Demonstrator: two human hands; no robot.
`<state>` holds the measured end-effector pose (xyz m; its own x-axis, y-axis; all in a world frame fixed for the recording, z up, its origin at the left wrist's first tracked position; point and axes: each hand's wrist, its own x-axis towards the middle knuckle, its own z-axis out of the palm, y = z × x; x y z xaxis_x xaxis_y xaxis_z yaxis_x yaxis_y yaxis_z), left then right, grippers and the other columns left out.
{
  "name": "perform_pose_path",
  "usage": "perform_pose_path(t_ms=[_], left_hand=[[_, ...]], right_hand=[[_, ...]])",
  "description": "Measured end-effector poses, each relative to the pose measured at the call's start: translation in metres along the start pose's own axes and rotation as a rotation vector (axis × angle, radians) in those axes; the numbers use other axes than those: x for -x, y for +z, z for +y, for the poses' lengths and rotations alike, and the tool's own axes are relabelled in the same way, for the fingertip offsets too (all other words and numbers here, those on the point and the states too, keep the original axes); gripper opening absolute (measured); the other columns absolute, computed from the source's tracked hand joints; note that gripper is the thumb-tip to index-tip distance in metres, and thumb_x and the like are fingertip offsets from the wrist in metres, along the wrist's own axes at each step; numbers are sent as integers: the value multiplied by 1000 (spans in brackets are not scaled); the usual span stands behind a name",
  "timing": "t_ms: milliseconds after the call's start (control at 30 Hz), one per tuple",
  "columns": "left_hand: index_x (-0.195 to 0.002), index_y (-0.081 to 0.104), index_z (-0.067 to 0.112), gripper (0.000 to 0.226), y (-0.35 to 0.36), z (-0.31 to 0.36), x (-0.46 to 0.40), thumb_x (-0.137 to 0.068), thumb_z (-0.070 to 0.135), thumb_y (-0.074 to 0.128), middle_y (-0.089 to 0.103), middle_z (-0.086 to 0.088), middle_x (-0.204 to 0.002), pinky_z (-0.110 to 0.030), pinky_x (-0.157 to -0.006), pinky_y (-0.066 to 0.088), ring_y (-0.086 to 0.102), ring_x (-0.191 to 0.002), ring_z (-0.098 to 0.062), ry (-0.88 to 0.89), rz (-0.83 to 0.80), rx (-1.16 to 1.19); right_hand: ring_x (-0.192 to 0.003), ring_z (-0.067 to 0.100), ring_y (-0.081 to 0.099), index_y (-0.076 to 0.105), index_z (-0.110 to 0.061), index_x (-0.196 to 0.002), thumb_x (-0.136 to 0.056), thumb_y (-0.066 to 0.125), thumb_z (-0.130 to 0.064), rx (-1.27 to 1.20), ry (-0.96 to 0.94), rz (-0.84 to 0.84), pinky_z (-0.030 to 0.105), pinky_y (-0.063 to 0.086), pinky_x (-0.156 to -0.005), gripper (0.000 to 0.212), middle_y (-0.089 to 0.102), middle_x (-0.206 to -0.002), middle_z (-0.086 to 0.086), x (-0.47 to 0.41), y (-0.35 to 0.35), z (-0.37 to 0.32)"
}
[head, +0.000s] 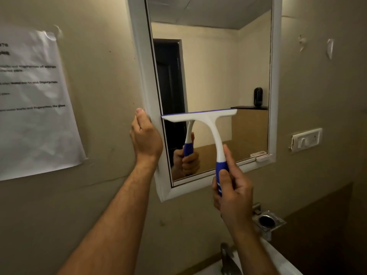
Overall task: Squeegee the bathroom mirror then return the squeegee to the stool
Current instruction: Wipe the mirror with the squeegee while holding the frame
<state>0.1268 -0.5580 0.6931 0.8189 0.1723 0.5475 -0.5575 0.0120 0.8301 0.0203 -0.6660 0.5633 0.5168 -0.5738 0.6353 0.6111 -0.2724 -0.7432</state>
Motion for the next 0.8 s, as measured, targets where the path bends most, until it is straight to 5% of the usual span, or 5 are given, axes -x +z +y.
perform_pose_path(t_ms=[300,433,600,733,800], left_hand=[[-139,40,8,51,0,-1,2,-103,37,19,46,-12,-140,-42,-112,30,42,-128,-23,10,-2,32],[-118,56,16,42,0,1,2,-104,33,20,58,-8,-119,-31,-104,32,52,-110,-13,-6,-1,46],[-137,43,6,48,-1,2,1,-104,32,19,47,-11,-139,-27,-106,28,41,-127,-21,-5,-9,14],[-121,53,17,40,0,0,3,-104,30,19,46,10,-102,-20,-91,30,43,-94,0,15,-17,55],[-121,53,18,40,0,1,4,-104,29,19,46,12,-102,-18,-88,28,42,-93,2,19,-26,47]], right_hand=[[-52,11,47,52,-65,-118,-91,49,-27,34,122,-6,20,42,-44,47,59,-65,3,48,-22,27],[-55,13,50,48,-58,-128,-94,47,-28,70,33,-9,21,44,-45,45,59,-73,10,23,-27,1],[-56,12,47,46,-55,-130,-100,45,-20,85,-7,-4,20,43,-44,47,56,-73,10,2,-17,-5],[-54,10,46,49,-52,-127,-96,47,-21,66,41,28,19,43,-45,44,55,-65,0,35,-17,24],[-53,10,46,49,-45,-129,-94,47,-22,62,81,41,20,42,-45,42,55,-63,-1,53,-18,38]])
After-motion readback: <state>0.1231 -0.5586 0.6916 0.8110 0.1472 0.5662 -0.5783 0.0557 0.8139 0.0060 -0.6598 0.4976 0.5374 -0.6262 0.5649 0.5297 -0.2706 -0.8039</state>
